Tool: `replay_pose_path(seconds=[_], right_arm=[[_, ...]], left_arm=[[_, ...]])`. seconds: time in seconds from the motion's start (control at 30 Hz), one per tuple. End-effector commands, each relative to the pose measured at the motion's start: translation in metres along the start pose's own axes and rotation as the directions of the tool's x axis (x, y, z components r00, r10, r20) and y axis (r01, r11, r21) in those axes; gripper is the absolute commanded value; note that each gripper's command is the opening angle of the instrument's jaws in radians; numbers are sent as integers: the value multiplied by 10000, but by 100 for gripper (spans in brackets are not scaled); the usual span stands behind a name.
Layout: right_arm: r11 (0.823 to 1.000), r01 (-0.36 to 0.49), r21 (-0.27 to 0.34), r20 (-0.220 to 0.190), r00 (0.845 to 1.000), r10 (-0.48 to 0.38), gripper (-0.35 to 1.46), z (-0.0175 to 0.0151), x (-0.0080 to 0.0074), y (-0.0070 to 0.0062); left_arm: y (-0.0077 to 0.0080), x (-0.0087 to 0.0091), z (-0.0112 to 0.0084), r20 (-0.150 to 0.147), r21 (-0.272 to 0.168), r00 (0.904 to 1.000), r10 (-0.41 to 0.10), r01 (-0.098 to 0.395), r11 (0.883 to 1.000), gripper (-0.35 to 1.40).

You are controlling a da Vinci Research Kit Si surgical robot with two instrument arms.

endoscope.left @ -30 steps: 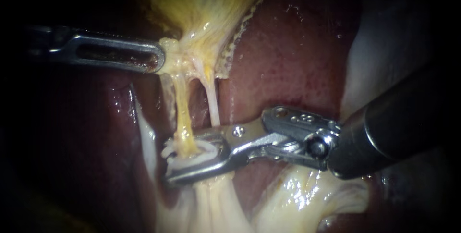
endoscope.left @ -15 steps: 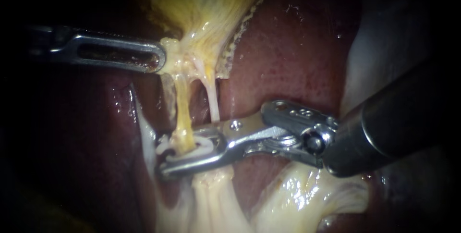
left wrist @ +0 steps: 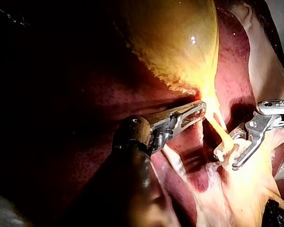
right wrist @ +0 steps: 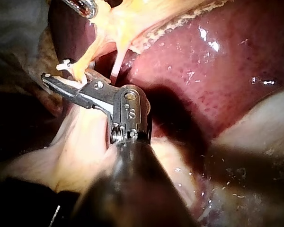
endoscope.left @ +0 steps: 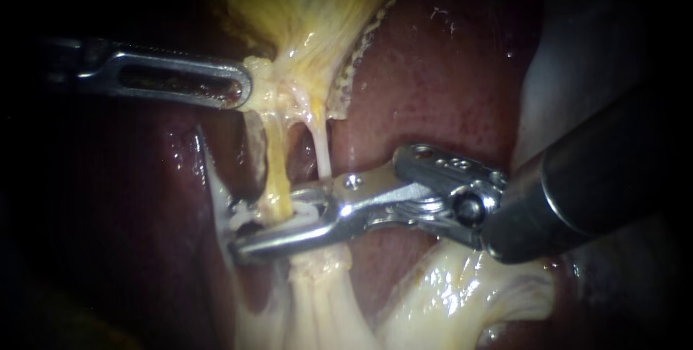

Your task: Clipping second clip left tube

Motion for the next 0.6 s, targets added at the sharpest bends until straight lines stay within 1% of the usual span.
replay_pose_path(seconds=[0.03,0.13,0.2,0.23,0.33,0.4,0.6], right_arm=[[10000,-67,8,10,10000,67,-4,0,-1,0],[9997,-229,18,29,9997,229,-20,0,-3,0],[9987,-505,49,30,9987,505,-35,-1,-7,0],[9988,-497,47,34,9988,497,-35,-1,-8,1],[9966,-821,41,55,9966,821,-35,0,-13,4],[9968,-796,47,77,9968,796,-35,2,-17,5],[9969,-787,46,83,9969,786,-35,2,-18,6]], left_arm=[[0,0,0,-5,14,10000,3,-3,10000,-35],[0,0,0,-5,14,10000,4,-4,10000,-35],[0,0,0,-7,17,10000,5,-5,10000,-35],[0,0,0,-7,17,10000,5,-5,10000,-35],[0,0,0,-6,16,10000,5,-5,10000,-35],[0,0,0,-6,16,10000,5,-5,10000,-35],[0,0,0,-6,15,10000,4,-4,10000,-35]])
